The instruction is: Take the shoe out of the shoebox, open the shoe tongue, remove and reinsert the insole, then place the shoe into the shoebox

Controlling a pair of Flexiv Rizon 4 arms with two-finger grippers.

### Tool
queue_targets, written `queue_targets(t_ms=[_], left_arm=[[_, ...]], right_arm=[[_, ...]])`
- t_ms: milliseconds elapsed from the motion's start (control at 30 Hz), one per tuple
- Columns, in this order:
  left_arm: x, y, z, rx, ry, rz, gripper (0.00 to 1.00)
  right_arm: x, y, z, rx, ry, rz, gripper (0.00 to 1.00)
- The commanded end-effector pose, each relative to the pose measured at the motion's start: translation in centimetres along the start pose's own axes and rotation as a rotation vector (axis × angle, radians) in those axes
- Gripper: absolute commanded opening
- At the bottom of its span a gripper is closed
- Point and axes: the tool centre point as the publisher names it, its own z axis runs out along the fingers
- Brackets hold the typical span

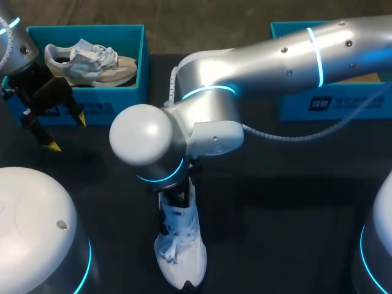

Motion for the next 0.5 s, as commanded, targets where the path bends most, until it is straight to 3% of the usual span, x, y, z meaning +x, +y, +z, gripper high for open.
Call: queue_targets(t_ms=[33,267,500], left_arm=[[0.0,-0.1,0.0,-0.004,0.0,-0.001,1.0],[0.0,-0.1,0.0,-0.004,0.0,-0.001,1.0],[0.0,-0.1,0.0,-0.004,0.0,-0.001,1.0]], right_arm=[[0.6,-0.9,1.2,-0.005,0.018,0.374,0.0],[0.9,-1.4,1.1,0.004,0.039,0.388,0.0],[0.1,-1.4,-2.7,-0.041,0.073,0.411,0.0]])
